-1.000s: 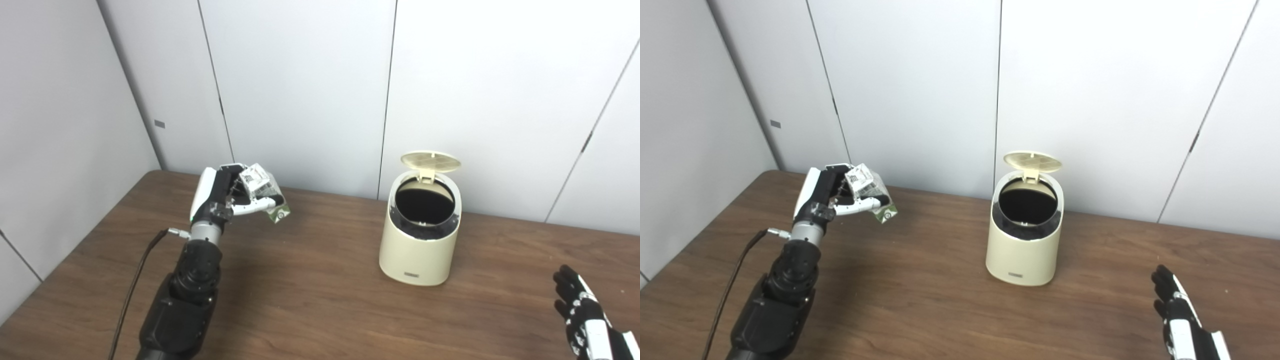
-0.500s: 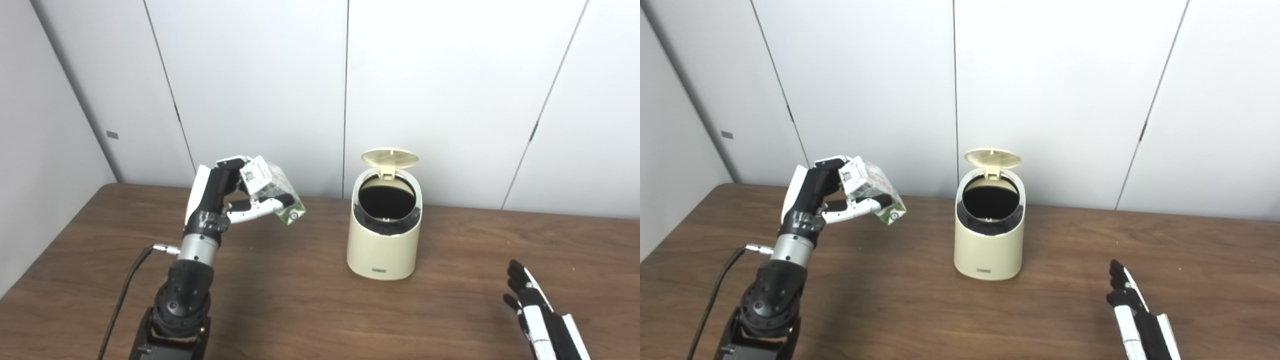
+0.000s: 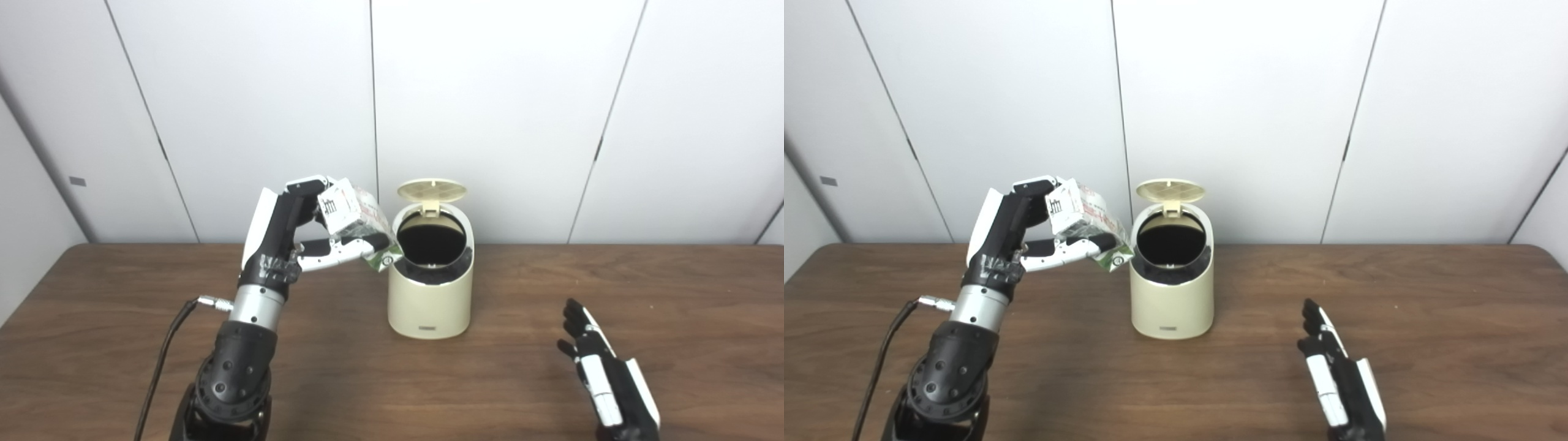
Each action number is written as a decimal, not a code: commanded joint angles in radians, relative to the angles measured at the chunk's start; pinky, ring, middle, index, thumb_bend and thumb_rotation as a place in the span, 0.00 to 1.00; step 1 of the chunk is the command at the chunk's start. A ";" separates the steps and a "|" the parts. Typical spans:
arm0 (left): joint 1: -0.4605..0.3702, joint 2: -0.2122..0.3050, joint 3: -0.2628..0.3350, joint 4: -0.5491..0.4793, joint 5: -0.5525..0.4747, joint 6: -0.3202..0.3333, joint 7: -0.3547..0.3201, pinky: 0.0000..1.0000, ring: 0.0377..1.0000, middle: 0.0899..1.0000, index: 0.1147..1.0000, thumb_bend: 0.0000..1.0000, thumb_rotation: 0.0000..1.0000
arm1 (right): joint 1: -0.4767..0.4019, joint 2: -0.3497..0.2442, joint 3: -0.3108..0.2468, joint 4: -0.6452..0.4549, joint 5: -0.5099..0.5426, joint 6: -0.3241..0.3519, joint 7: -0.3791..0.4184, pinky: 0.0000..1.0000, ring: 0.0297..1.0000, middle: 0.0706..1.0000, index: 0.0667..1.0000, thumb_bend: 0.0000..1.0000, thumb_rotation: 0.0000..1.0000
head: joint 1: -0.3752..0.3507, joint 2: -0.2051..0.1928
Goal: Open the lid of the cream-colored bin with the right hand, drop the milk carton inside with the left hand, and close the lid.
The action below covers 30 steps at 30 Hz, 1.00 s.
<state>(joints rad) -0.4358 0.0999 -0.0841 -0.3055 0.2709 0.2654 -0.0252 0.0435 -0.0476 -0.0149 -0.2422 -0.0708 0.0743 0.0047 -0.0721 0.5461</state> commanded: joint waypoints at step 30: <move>-0.208 -0.024 -0.091 0.408 0.306 -0.611 0.240 0.40 0.43 0.46 0.41 0.48 0.00 | -0.018 0.018 0.000 -0.048 0.006 -0.036 -0.013 0.93 0.96 0.94 0.95 0.65 0.93 | -0.005 0.001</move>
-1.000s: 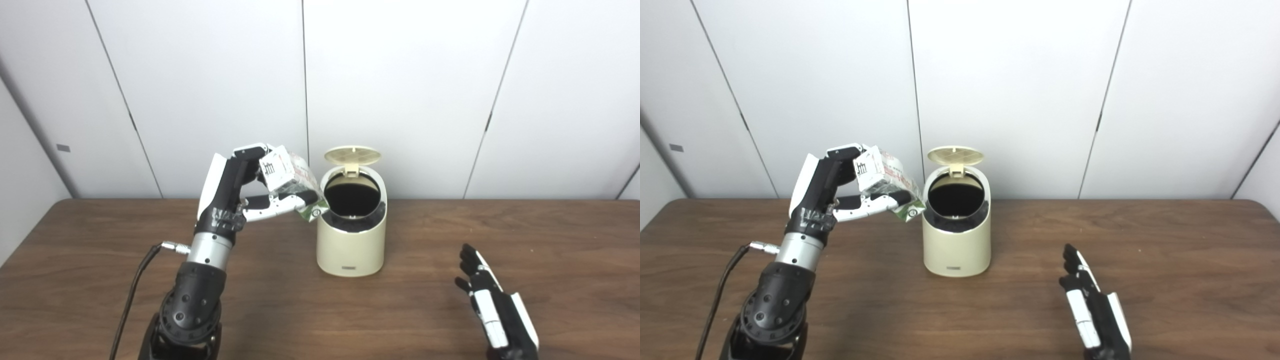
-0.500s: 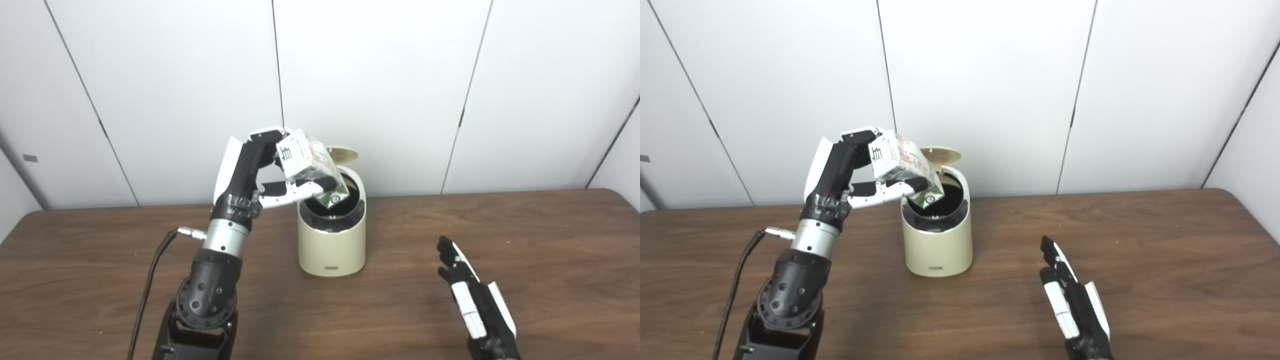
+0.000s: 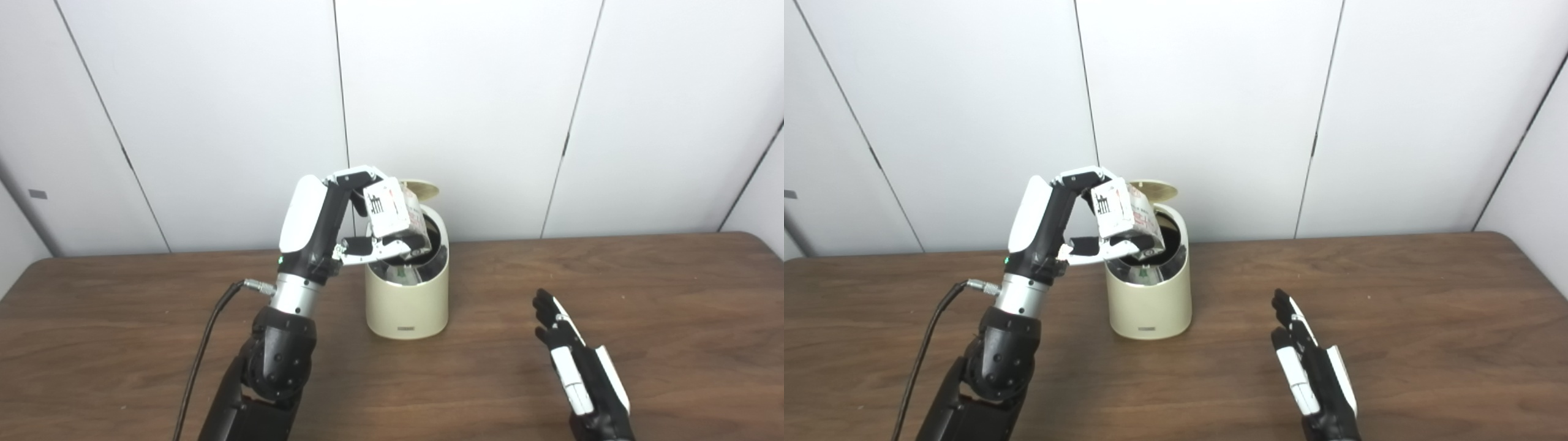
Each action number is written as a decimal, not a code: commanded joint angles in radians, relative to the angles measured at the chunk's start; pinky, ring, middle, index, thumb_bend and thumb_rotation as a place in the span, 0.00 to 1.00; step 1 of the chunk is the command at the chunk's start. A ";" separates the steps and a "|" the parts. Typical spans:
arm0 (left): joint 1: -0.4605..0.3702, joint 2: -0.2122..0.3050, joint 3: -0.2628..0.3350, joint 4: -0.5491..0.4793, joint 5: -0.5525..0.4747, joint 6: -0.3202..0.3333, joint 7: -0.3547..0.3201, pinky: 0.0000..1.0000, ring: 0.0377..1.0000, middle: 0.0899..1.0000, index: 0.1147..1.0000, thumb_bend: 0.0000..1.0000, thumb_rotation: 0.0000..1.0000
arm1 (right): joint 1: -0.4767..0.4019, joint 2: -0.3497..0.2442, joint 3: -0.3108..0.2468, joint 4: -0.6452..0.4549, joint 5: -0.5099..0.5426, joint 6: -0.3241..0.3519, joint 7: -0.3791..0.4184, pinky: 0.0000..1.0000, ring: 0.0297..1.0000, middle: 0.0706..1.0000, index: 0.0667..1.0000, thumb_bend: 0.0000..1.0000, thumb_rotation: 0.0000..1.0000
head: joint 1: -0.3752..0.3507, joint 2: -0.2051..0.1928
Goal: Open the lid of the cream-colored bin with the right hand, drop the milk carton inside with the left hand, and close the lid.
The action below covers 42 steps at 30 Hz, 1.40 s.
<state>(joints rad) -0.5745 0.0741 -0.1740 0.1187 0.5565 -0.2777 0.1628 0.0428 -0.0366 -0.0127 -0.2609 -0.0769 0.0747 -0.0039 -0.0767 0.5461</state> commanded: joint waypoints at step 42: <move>-0.197 0.108 -0.152 0.275 0.369 -0.182 0.383 0.37 0.41 0.42 0.39 0.48 0.00 | -0.020 -0.033 -0.013 0.000 0.090 -0.066 0.023 0.94 0.96 0.95 0.96 0.61 0.94 | 0.063 -0.019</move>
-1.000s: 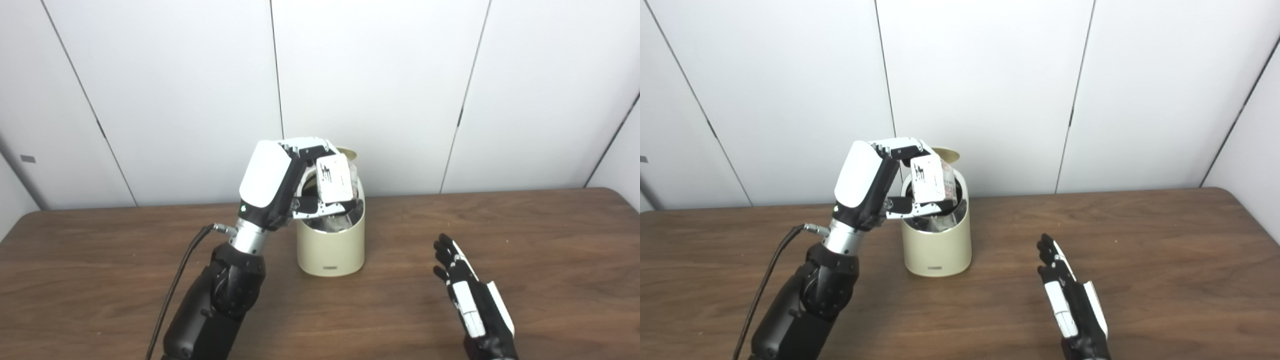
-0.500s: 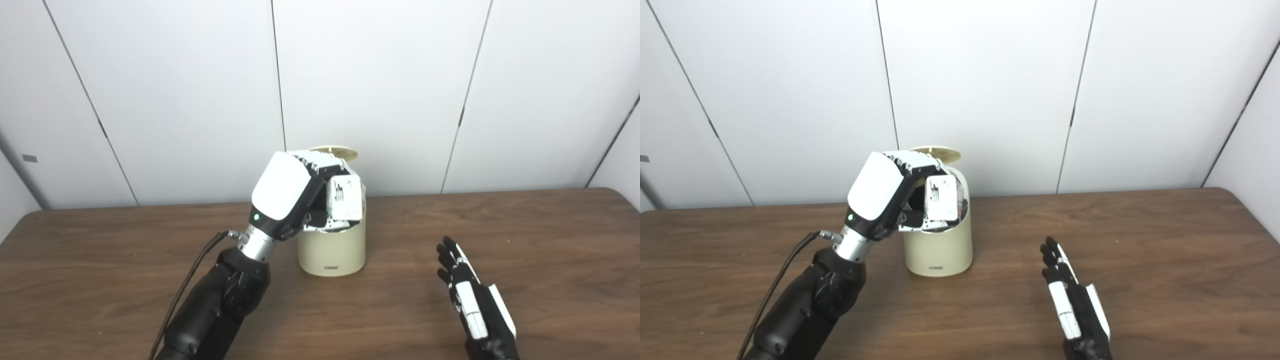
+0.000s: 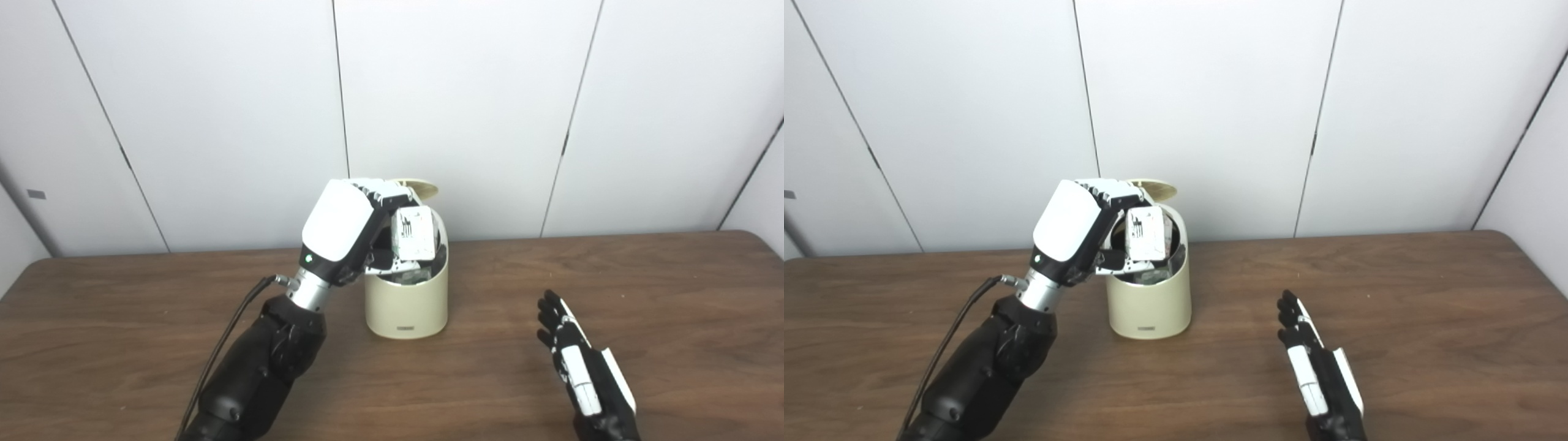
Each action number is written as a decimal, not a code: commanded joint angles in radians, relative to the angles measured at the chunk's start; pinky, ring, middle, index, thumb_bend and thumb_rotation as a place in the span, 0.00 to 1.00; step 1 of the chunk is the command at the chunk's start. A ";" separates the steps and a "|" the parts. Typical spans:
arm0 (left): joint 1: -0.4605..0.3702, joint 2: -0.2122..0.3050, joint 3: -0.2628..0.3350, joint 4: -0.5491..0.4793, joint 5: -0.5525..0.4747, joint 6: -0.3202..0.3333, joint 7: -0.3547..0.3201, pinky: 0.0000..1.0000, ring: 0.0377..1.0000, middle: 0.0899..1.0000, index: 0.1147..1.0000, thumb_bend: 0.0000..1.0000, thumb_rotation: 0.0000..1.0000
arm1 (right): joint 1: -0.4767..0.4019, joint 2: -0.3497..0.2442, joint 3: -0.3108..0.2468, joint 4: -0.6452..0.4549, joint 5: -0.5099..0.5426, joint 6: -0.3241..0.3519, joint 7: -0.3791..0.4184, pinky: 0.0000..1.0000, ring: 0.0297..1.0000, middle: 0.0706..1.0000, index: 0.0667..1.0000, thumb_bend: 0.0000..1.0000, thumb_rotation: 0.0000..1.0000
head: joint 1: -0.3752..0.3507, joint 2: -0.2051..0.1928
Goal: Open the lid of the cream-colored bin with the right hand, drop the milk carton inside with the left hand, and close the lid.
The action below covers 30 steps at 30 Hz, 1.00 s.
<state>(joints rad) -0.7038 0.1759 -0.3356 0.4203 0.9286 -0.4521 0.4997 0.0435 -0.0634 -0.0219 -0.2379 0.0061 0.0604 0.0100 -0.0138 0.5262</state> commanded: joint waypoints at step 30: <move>-0.025 0.031 0.011 -0.117 0.013 0.136 -0.120 0.49 0.48 0.46 0.42 0.50 0.01 | -0.013 -0.024 0.008 -0.070 0.023 -0.026 0.034 0.94 0.93 0.89 0.89 0.60 0.96 | -0.008 0.012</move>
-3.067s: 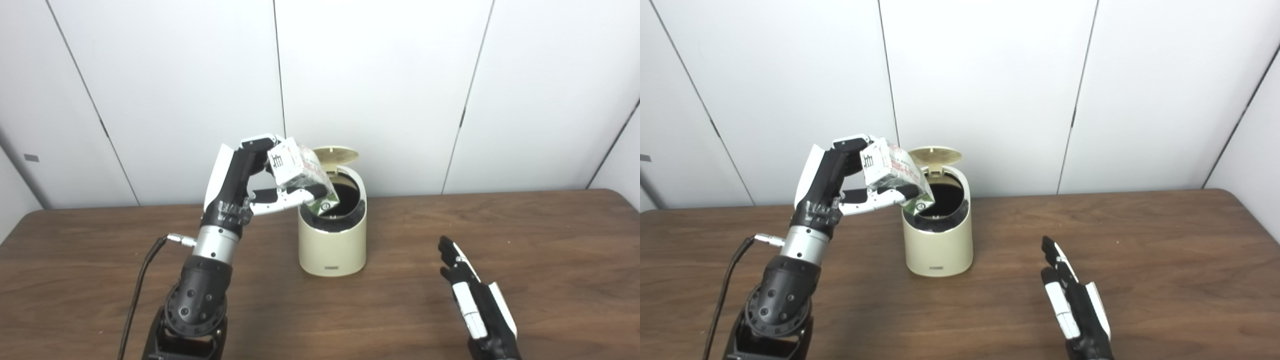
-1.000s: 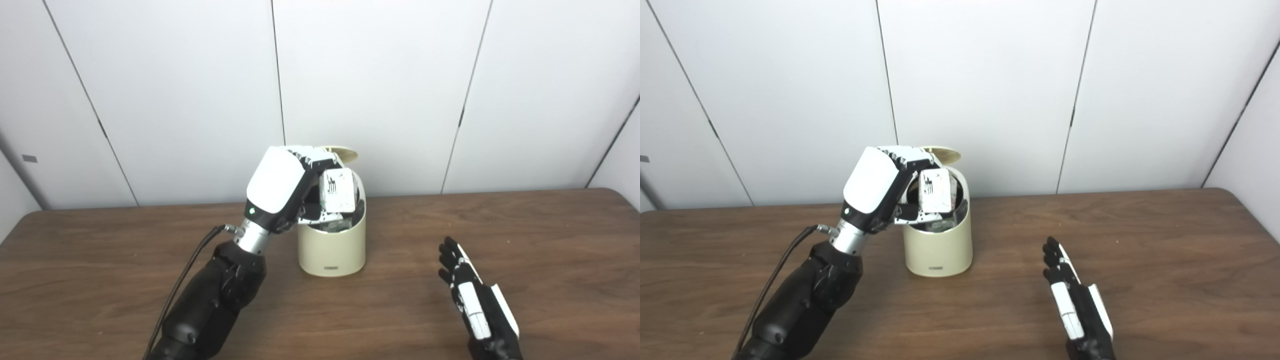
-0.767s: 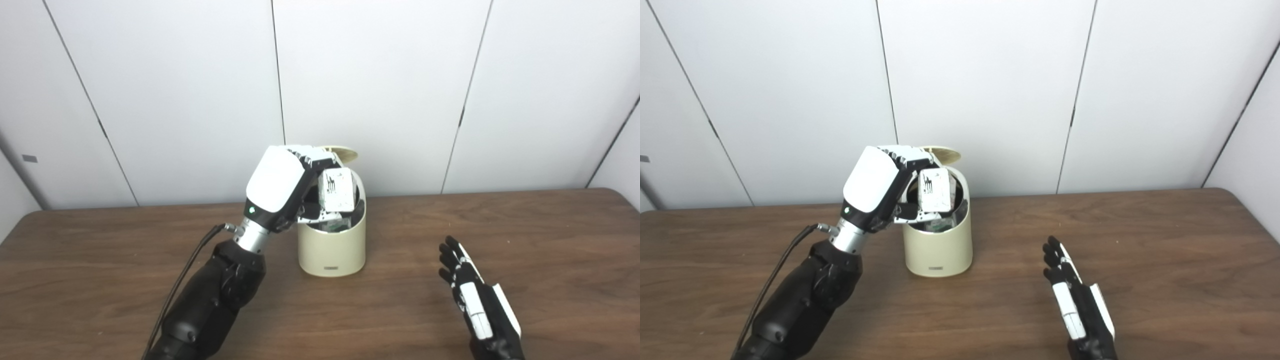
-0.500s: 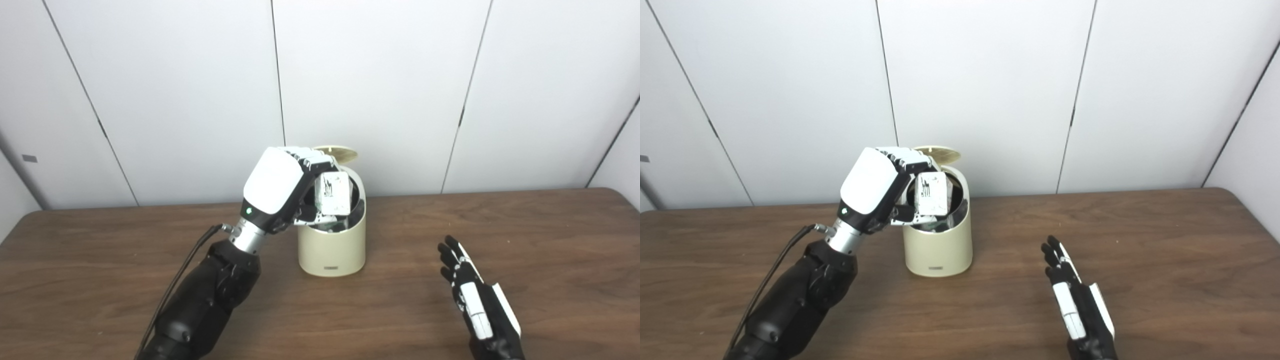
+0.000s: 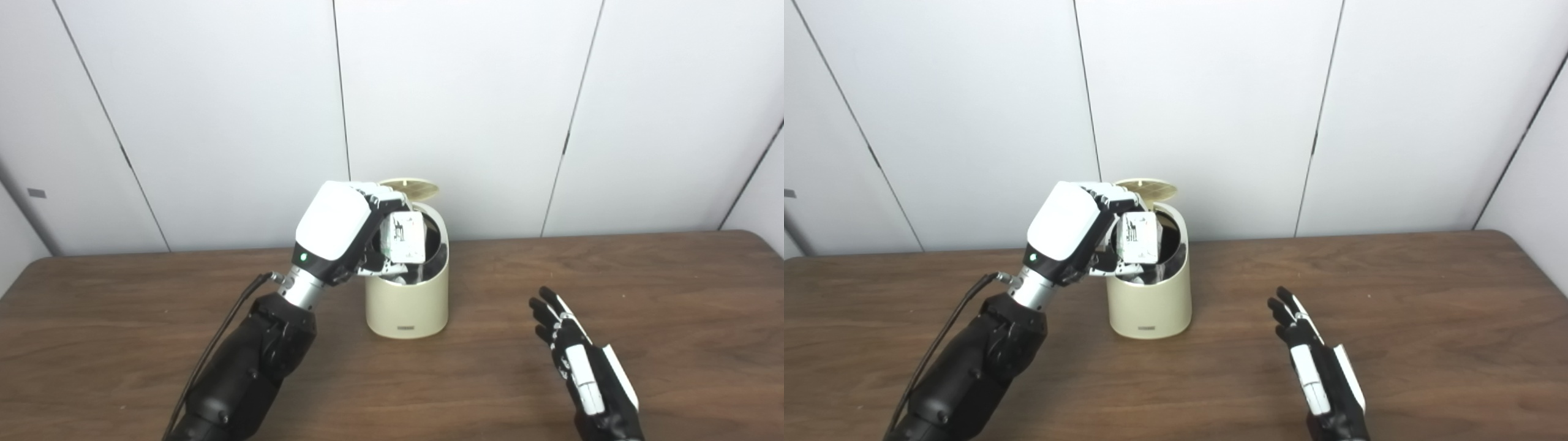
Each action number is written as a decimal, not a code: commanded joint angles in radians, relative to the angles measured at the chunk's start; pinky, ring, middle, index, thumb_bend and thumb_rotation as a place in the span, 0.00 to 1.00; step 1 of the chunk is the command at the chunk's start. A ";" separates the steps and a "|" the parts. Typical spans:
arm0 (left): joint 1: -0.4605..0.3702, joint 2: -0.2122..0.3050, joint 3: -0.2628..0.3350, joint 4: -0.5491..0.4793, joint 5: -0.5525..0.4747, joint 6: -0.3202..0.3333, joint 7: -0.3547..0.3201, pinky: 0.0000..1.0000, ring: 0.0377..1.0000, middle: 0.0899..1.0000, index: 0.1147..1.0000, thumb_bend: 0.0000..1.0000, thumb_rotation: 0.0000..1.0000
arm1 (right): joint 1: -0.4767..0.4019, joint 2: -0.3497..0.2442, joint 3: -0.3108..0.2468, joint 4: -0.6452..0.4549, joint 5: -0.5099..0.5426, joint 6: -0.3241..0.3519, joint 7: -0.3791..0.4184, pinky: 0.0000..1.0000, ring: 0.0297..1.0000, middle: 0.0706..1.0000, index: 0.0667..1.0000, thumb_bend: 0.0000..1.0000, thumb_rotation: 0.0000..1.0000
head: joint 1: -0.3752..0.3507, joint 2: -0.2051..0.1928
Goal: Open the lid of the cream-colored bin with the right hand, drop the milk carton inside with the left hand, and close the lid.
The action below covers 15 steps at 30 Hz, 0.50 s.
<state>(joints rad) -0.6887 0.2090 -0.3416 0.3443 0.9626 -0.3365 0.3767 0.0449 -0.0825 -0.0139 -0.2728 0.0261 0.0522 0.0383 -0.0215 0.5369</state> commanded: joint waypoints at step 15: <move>-0.014 -0.005 0.014 -0.148 -0.046 0.148 -0.177 0.61 0.67 0.68 0.66 1.00 0.15 | -0.013 -0.025 0.018 -0.130 -0.033 0.072 0.025 0.88 0.84 0.78 0.78 0.49 0.75 | 0.001 0.009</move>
<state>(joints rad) -0.6698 0.1991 -0.3367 0.2284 0.9258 -0.1903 0.1895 0.0509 -0.1061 0.0023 -0.3571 -0.0062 0.1266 0.0597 -0.0199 0.5446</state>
